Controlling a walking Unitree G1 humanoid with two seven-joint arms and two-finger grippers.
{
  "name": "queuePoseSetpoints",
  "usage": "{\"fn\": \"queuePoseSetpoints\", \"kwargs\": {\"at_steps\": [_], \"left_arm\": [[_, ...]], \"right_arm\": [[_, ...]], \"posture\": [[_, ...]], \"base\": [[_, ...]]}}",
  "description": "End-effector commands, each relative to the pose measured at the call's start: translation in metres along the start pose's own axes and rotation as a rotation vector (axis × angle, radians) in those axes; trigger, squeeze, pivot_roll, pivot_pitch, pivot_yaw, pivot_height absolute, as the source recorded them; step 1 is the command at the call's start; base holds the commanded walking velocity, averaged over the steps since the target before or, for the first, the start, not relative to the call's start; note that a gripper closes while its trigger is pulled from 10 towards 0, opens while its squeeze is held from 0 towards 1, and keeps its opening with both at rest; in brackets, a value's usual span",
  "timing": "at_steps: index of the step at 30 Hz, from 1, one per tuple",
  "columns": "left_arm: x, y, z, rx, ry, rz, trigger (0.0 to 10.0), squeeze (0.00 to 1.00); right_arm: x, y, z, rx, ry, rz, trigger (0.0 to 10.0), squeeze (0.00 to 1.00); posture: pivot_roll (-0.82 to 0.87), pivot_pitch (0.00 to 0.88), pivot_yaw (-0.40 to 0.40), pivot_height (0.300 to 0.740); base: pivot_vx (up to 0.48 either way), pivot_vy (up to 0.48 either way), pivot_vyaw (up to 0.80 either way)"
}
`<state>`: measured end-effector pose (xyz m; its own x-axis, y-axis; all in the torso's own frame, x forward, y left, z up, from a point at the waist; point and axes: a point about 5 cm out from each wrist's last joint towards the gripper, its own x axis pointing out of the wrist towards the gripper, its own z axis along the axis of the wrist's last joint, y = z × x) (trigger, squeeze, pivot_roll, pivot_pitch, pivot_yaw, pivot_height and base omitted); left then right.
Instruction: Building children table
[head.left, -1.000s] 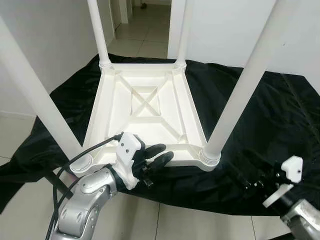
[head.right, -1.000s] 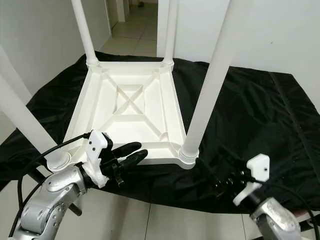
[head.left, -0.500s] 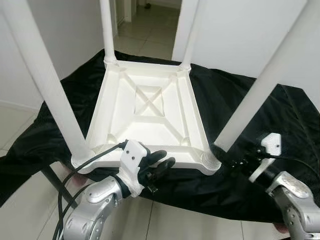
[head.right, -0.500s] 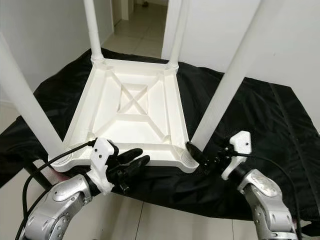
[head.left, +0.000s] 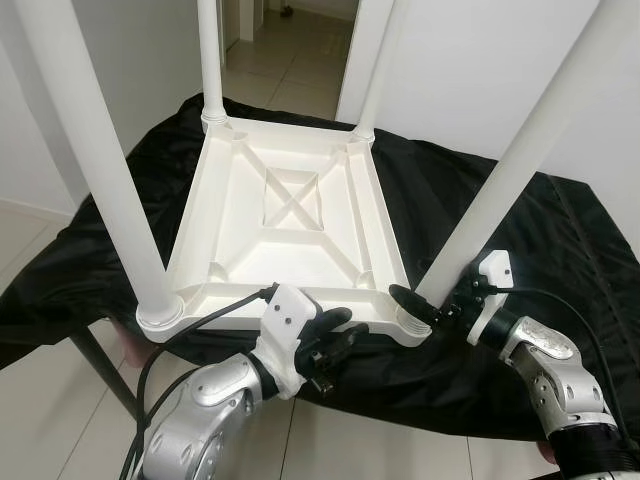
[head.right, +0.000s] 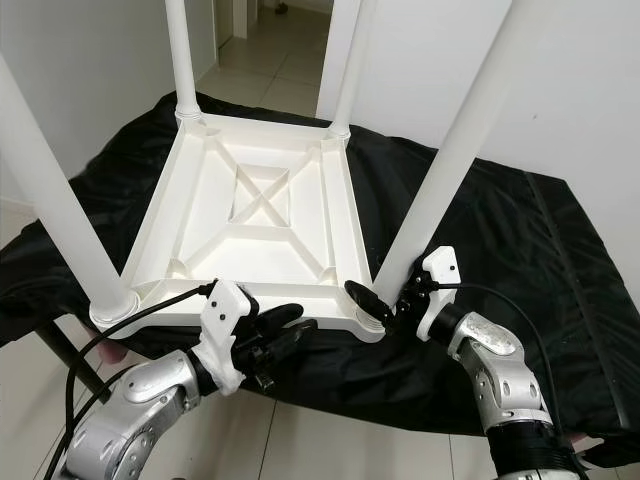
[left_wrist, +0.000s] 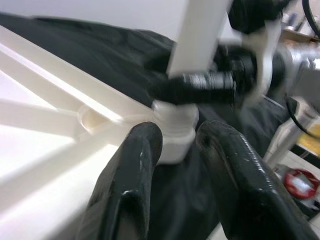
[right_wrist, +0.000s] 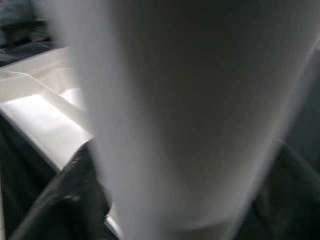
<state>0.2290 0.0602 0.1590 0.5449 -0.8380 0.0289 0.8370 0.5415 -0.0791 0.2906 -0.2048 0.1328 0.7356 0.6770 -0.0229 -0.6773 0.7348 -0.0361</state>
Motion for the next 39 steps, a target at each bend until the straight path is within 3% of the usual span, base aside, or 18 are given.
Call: {"fn": "queuePoseSetpoints", "kwargs": {"at_steps": [1, 15, 16, 18, 19, 24, 29, 34, 39], "left_arm": [[0.005, 0.005, 0.004, -0.016, -0.011, 0.022, 10.0, 0.0], [0.019, 0.013, 0.012, 0.002, -0.028, 0.006, 10.0, 0.0], [0.021, 0.014, 0.011, 0.002, -0.029, 0.009, 10.0, 0.0], [0.021, 0.014, 0.011, 0.002, -0.029, 0.009, 10.0, 0.0], [0.022, 0.016, 0.011, 0.001, -0.027, 0.022, 10.0, 0.0], [0.026, 0.018, 0.011, -0.004, -0.027, 0.046, 10.0, 0.0], [0.026, 0.02, 0.01, -0.009, -0.027, 0.051, 10.0, 0.0], [0.03, 0.018, 0.01, -0.018, -0.039, 0.041, 10.0, 0.0], [0.034, 0.018, 0.01, -0.015, -0.043, 0.039, 10.0, 0.0]], "right_arm": [[-0.007, -0.007, -0.008, -0.004, 0.037, -0.041, 0.0, 0.0], [-0.014, -0.014, -0.01, 0.033, 0.005, -0.182, 0.0, 0.0], [-0.013, -0.014, -0.006, 0.036, -0.029, -0.24, 2.7, 0.0], [-0.013, -0.014, -0.006, 0.036, -0.029, -0.24, 2.7, 0.0], [-0.011, -0.013, -0.002, 0.047, -0.063, -0.32, 10.0, 0.0], [0.0, -0.004, 0.001, 0.076, -0.085, -0.582, 10.0, 0.0], [0.005, 0.005, 0.001, 0.093, -0.081, -0.694, 10.0, 0.0], [0.01, 0.025, -0.009, 0.193, -0.06, -0.998, 10.0, 0.0], [0.024, 0.038, -0.013, 0.211, -0.042, -1.042, 10.0, 0.0]], "posture": [[0.05, 0.0, -0.082, 0.74], [0.0, 0.0, -0.069, 0.74], [-0.01, 0.0, -0.067, 0.74], [-0.01, 0.0, -0.067, 0.74], [-0.01, 0.0, -0.062, 0.74], [-0.02, 0.001, -0.065, 0.74], [-0.03, 0.002, -0.057, 0.74], [-0.04, 0.0, -0.05, 0.74], [-0.03, 0.0, -0.054, 0.74]], "base": [[0.0, 0.0, 0.0], [0.0, 0.0, 0.0], [0.0, 0.0, 0.0], [0.0, 0.0, 0.0], [0.0, 0.0, 0.0], [0.0, 0.0, 0.0], [0.0, 0.0, 0.0], [0.0, 0.0, 0.0], [0.0, 0.0, 0.0]]}}
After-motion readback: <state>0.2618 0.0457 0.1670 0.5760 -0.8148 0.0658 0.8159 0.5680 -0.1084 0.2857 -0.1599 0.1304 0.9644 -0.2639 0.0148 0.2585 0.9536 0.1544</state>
